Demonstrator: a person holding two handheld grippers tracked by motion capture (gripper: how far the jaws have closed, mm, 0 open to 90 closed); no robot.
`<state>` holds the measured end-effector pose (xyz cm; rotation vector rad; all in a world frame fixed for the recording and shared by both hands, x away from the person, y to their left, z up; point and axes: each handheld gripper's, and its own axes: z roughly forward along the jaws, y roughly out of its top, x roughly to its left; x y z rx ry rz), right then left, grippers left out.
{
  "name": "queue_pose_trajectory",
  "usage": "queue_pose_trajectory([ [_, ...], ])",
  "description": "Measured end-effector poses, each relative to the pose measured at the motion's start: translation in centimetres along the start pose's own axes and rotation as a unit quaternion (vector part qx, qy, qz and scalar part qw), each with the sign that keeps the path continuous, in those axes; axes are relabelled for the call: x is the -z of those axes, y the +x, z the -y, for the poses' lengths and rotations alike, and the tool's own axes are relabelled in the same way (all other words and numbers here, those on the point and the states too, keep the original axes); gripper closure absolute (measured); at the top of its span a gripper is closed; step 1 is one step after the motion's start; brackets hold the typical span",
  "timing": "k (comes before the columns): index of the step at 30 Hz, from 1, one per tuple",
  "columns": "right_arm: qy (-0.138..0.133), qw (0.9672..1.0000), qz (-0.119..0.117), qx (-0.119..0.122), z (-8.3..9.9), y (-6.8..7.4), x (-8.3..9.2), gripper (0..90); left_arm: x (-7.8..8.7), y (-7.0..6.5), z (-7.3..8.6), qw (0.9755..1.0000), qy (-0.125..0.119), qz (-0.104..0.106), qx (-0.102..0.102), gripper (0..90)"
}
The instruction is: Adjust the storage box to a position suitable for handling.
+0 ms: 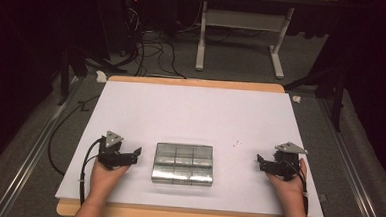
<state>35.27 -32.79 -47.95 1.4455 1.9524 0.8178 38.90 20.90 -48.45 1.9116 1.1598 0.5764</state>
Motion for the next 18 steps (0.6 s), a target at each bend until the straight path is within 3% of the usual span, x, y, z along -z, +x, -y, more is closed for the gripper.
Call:
queue_pose_trajectory([
  [5, -0.022, 0.9997, 0.004, 0.012, 0.2, 0.2, 0.4, 15.8, 0.2, -0.3, 0.1, 0.9996, -0.007, 0.015, -0.023, 15.6],
  [10, -0.052, 0.9986, -0.002, 0.002, 0.6, 0.0, 1.0, 17.3, 0.2, -0.3, 0.1, 0.9995, -0.006, 0.018, -0.024, 20.0],
  [18, -0.069, 0.9975, -0.013, 0.008, 0.7, 0.1, 1.3, 19.7, 0.2, -0.2, 0.1, 0.9994, -0.005, 0.025, -0.023, 24.5],
])
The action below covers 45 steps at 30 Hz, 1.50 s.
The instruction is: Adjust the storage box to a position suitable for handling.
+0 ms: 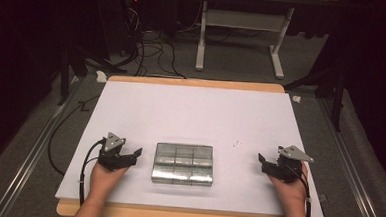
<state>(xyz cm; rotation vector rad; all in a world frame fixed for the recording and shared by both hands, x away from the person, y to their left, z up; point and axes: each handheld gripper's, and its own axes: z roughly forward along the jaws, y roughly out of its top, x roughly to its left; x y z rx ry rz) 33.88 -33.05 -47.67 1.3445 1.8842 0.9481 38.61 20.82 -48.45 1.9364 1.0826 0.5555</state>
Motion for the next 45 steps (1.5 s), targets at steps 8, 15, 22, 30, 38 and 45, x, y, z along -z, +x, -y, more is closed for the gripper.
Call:
queue_pose_trajectory([
  [8, -0.007, 0.9998, -0.011, -0.013, -0.2, 0.3, 0.3, 25.2, -0.1, 0.2, 0.0, 0.9999, 0.007, 0.001, 0.008, 26.1],
  [15, 0.015, 0.9997, -0.016, -0.008, -1.3, 1.7, -0.3, 26.8, -0.2, 0.1, -0.1, 0.9999, 0.009, 0.013, 0.002, 28.4],
  [22, 0.028, 0.9988, -0.034, -0.021, -2.6, 2.6, -1.0, 30.0, -0.2, 0.2, -0.1, 0.9998, 0.009, 0.018, 0.002, 29.1],
  [30, 0.023, 0.9984, -0.047, -0.023, -3.8, 3.6, -1.8, 34.2, -0.1, 0.3, 0.0, 0.9997, 0.008, 0.022, 0.006, 29.0],
  [38, 0.037, 0.9971, -0.066, -0.012, -4.7, 4.5, -2.6, 42.8, 0.1, 0.3, 0.0, 0.9999, 0.002, 0.014, 0.01, 29.5],
  [45, 0.05, 0.994, -0.097, 0.009, -5.3, 5.6, -4.2, 59.7, 0.0, 0.3, 0.0, 0.9998, 0.008, 0.015, 0.01, 30.0],
])
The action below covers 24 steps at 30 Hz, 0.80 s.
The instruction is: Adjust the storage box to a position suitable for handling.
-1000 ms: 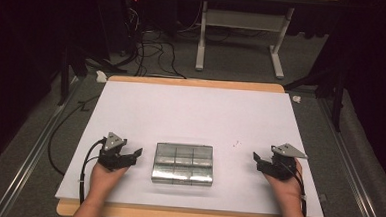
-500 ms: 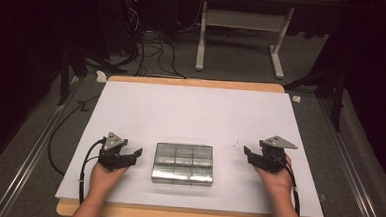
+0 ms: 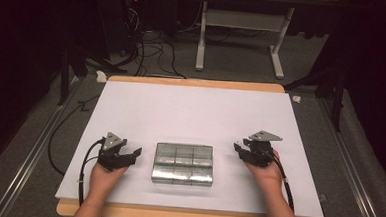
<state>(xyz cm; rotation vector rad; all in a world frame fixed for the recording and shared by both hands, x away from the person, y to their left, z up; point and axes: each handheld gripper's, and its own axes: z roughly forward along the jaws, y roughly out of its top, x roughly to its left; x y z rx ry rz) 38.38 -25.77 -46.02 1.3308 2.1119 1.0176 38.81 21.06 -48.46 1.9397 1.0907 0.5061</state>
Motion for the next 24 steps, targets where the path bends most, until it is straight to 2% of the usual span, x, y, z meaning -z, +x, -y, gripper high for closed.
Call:
queue_pose_trajectory([
  [3, -0.004, 0.9999, -0.009, -0.005, -0.3, -0.3, -0.3, 66.1, -0.1, 0.1, 0.0, 1.0, 0.002, 0.004, 0.003, 30.2],
  [8, 0.011, 0.9998, -0.016, -0.005, -0.9, -0.4, -0.9, 71.7, 0.0, 0.1, 0.0, 1.0, 0.002, 0.009, 0.005, 30.2],
  [11, 0.025, 0.9994, -0.02, 0.013, -1.4, 0.1, -1.5, 77.4, -0.1, 0.1, 0.0, 0.9999, 0.002, 0.01, 0.004, 30.3],
  [17, 0.05, 0.9985, -0.021, 0.009, -1.1, -0.3, -2.1, 79.2, -0.1, 0.1, 0.0, 0.9999, 0.004, 0.011, 0.003, 30.4],
  [20, 0.05, 0.9984, -0.027, 0.006, -1.0, -0.4, -2.3, 79.9, -0.1, 0.1, 0.0, 0.9999, 0.004, 0.012, 0.002, 30.4],
  [24, 0.056, 0.9979, -0.03, 0.015, -0.9, -0.1, -2.7, 81.0, -0.1, 0.1, 0.0, 0.9999, 0.005, 0.013, 0.003, 30.2],
])
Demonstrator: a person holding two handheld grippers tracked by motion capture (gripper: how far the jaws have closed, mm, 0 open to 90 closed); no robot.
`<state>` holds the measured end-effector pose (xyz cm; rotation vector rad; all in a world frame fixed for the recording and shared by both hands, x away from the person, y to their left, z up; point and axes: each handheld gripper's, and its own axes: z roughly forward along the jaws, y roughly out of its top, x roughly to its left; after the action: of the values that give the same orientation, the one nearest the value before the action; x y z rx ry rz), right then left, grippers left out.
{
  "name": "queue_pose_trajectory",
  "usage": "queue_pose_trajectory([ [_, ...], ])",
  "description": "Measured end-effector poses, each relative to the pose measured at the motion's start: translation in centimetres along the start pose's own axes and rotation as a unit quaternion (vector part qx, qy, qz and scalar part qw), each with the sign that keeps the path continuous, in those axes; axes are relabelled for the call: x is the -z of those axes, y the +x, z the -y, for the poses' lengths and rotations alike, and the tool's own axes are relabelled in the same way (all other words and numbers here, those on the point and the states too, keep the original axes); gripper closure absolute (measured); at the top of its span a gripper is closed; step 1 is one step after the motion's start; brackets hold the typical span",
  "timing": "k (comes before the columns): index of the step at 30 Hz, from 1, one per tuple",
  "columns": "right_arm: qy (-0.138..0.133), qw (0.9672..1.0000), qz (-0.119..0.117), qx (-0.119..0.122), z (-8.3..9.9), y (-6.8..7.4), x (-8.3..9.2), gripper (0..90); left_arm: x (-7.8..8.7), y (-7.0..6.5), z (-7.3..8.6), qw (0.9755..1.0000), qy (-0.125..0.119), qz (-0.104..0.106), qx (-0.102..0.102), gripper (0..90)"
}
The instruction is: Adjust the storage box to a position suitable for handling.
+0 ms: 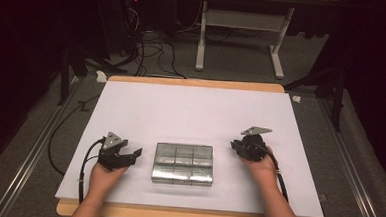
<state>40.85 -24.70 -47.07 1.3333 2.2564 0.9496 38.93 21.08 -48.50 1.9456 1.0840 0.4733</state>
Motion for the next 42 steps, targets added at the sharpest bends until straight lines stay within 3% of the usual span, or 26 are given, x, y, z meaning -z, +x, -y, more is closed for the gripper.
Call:
queue_pose_trajectory([
  [10, 0.003, 0.9999, 0.004, -0.011, 0.3, -0.5, -0.4, 89.7, 0.0, 0.0, 0.0, 1.0, 0.001, -0.001, -0.002, 30.2],
  [27, -0.003, 0.9999, 0.007, -0.009, 0.1, -0.9, 1.0, 90.0, 0.0, -0.1, 0.0, 1.0, 0.003, -0.002, -0.002, 30.2],
  [34, 0.004, 0.9998, 0.007, -0.017, 0.2, -0.6, 0.1, 78.0, 0.0, -0.1, 0.0, 1.0, 0.003, -0.002, -0.003, 30.1],
  [36, 0.008, 0.9996, 0.017, -0.02, 0.3, -0.5, -0.2, 85.9, 0.0, -0.1, 0.0, 1.0, 0.003, -0.002, -0.003, 30.2],
  [42, 0.011, 0.9997, 0.016, -0.017, 0.2, -0.5, -0.1, 87.1, -0.1, -0.1, 0.0, 1.0, 0.004, -0.001, -0.002, 30.2],
])
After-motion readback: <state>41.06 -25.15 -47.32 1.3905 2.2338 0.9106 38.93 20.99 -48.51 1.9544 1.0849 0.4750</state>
